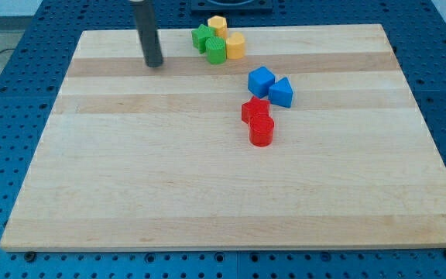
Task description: Place the yellow heart green circle and yellow hexagon in a diagonal line
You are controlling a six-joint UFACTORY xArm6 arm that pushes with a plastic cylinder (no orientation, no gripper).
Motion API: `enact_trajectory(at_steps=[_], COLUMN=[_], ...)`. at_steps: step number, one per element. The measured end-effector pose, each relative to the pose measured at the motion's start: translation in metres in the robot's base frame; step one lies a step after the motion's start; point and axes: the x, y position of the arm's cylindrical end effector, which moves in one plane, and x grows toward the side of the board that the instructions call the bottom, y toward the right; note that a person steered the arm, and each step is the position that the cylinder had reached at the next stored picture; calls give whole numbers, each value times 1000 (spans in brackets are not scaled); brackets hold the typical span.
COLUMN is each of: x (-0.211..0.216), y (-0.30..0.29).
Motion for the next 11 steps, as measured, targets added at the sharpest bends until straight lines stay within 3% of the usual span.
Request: enact_trajectory(at_steps=[2,4,9,11], x=[-90,-90,-88,-90], y=[-14,2,122,127])
